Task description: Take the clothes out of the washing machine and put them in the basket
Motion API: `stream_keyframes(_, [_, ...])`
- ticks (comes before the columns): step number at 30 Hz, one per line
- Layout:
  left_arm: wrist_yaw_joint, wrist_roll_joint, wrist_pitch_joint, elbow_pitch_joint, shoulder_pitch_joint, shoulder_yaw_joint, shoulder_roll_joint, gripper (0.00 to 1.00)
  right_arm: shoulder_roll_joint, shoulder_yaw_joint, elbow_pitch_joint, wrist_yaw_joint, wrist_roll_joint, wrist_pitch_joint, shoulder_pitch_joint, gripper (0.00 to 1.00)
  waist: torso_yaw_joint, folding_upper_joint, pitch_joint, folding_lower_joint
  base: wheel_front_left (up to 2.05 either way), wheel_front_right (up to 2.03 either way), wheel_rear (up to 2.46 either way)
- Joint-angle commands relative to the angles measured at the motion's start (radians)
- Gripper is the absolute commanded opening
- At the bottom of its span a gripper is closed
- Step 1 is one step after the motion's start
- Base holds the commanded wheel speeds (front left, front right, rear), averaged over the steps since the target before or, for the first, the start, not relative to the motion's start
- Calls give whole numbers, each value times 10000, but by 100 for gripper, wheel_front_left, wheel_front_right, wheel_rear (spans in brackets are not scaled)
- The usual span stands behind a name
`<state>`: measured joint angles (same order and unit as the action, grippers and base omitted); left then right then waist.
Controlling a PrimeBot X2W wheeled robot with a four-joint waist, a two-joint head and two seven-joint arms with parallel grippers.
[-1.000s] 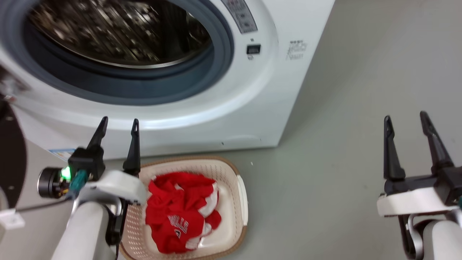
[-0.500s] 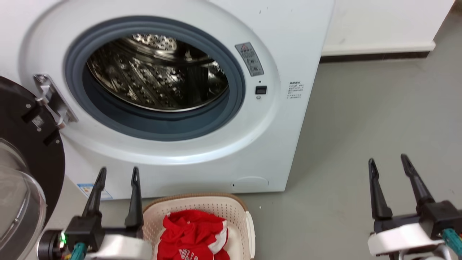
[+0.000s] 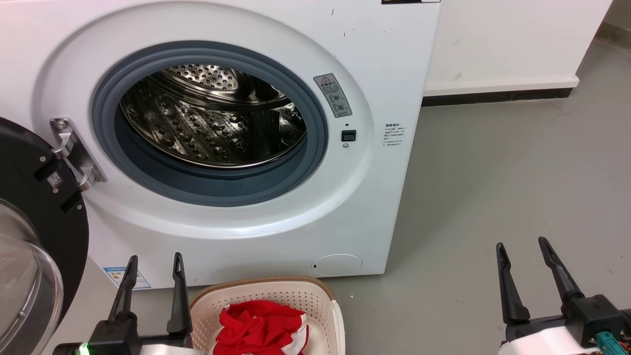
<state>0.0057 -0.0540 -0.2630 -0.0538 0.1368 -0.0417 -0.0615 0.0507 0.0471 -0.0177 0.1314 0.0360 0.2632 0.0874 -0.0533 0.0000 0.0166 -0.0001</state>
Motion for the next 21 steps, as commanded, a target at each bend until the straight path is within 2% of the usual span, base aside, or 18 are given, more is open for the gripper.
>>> stream_keyframes(1, [10, 91, -26, 0, 24, -32, 0, 100, -8, -20, -37, -14, 9, 25, 113, 100, -20, 0, -1, 1, 0, 0, 0])
stream_keyframes(21, [22, 10, -26, -23, -6, 10, 104, 100, -10, -41, -63, -14, 5, 23, -171, 100, 19, 0, -47, 1, 0, 0, 0])
